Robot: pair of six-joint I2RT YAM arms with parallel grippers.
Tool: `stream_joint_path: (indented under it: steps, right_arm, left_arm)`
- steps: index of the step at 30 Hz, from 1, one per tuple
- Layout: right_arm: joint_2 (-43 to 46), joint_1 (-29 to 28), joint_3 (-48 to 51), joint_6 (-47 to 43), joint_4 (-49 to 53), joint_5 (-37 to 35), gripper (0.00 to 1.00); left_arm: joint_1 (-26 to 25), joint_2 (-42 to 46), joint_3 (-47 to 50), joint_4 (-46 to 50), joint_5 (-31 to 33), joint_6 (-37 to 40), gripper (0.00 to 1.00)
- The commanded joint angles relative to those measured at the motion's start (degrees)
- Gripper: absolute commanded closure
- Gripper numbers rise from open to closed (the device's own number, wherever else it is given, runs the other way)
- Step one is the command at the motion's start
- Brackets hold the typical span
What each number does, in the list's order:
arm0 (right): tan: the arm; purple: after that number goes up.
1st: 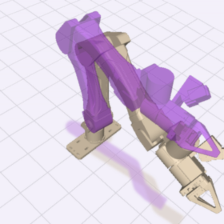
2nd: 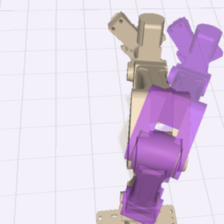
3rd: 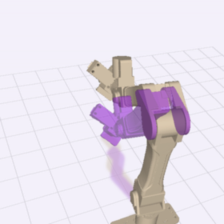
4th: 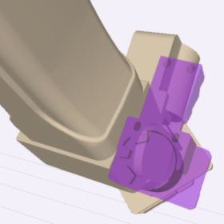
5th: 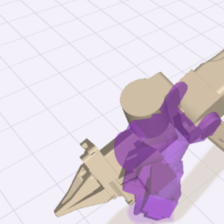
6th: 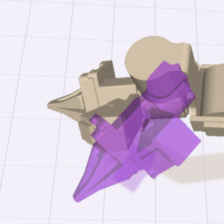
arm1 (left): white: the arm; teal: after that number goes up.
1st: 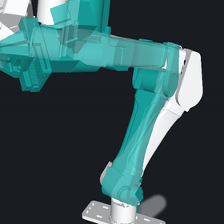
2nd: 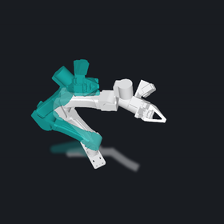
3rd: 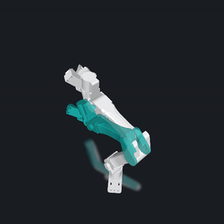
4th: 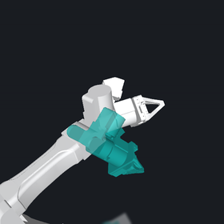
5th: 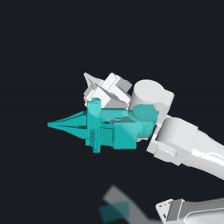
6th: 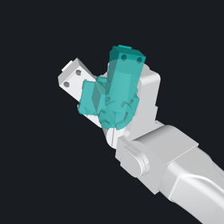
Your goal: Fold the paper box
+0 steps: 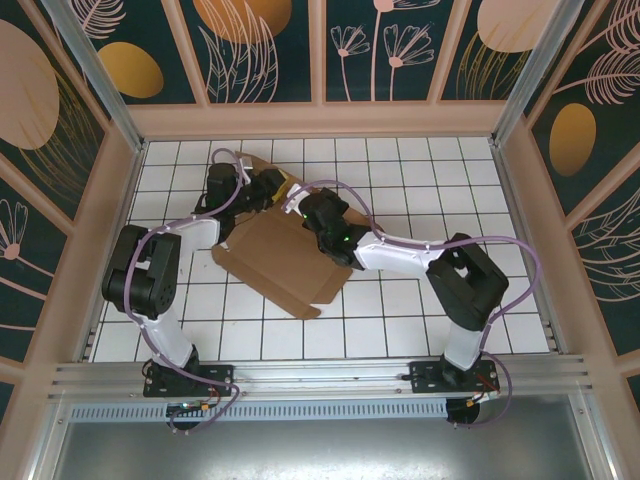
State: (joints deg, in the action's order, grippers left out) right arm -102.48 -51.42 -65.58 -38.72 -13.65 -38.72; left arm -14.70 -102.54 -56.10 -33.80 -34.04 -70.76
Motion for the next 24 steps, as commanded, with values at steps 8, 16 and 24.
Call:
stream_joint_path:
  steps: [8, 16, 24]
  right_arm:
    - [11.38, -0.09, -2.21, 16.82, 16.99, 16.84, 0.30]
    - [24.56, 11.16, -0.78, 48.35, 20.99, 40.83, 0.31]
    - [23.22, 26.10, -3.35, 77.86, 28.55, 62.44, 0.40]
  left_arm:
    - [0.18, 3.55, 4.28, -5.39, 10.38, -4.28, 1.00]
    - [-0.56, 8.02, 12.95, -13.66, 20.21, -13.46, 1.00]
    - [-5.75, 12.57, 12.69, -3.35, 32.04, -12.07, 1.00]
